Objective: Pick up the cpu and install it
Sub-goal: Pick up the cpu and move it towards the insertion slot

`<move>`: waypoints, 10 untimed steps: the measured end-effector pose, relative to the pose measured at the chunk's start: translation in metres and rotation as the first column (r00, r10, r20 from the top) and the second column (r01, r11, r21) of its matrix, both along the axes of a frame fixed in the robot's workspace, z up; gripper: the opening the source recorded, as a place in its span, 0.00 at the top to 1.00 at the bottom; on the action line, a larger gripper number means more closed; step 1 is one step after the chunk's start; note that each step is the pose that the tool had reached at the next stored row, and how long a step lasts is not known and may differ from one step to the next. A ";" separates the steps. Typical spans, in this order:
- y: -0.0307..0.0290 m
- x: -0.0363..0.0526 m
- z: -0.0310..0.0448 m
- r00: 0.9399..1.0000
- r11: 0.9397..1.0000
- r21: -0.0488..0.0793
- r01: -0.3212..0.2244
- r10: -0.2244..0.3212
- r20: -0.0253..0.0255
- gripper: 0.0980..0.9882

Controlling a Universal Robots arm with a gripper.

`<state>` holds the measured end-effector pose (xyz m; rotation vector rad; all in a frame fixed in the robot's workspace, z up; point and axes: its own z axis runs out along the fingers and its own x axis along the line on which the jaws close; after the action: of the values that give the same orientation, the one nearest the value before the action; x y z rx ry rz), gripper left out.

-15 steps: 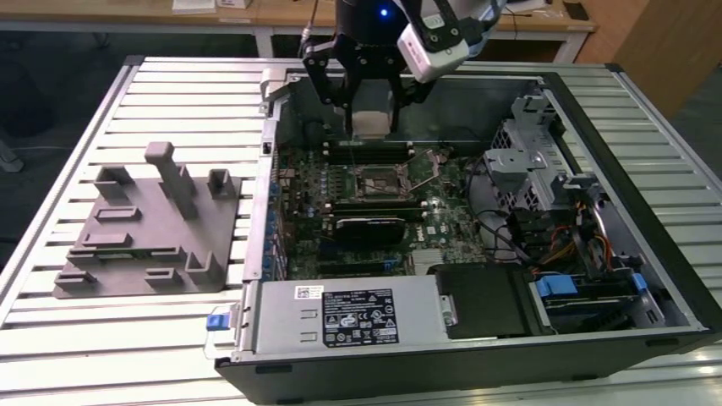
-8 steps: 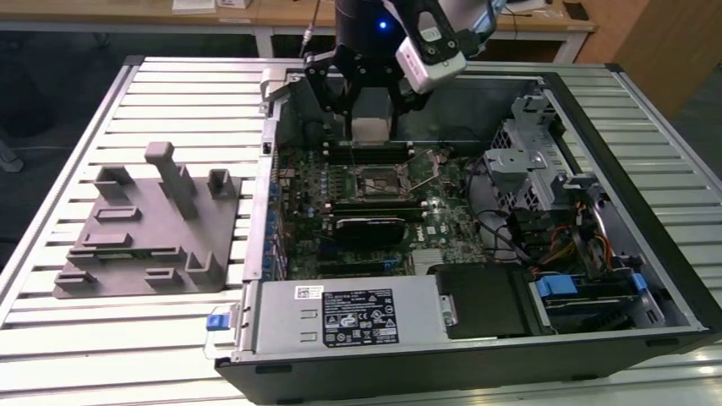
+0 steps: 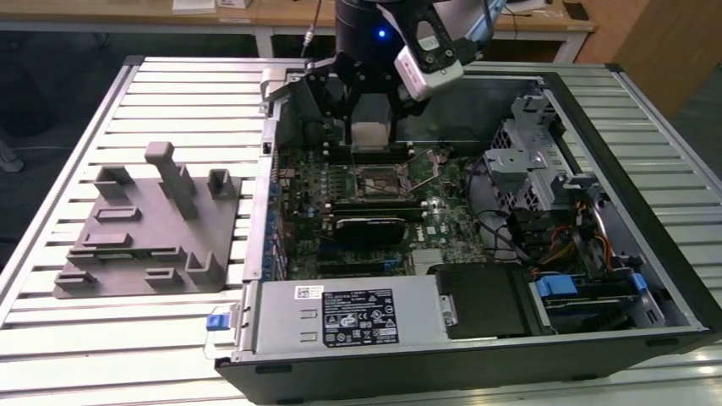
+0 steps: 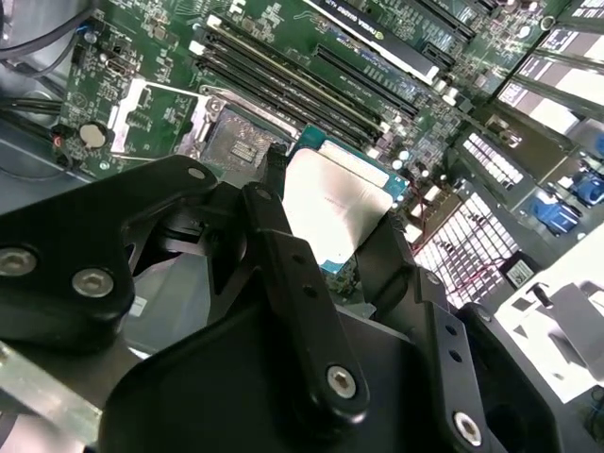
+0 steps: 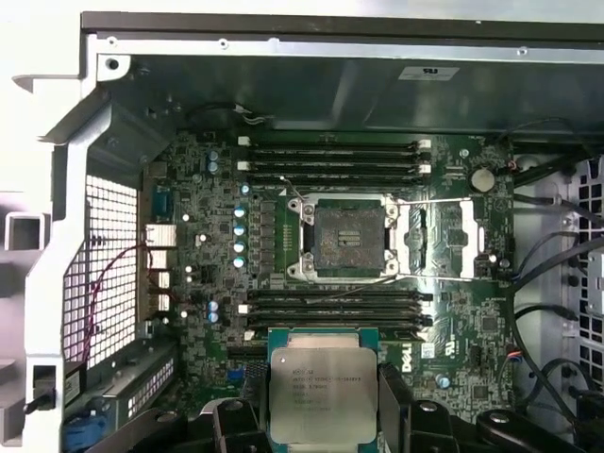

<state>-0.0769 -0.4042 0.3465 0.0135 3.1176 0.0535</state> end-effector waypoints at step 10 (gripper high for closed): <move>0.0044 0.0000 -0.0095 1.000 1.000 0.000 0.000 0.000 -0.002 0.50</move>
<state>-0.0769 -0.3998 0.3370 0.0136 3.1191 0.0537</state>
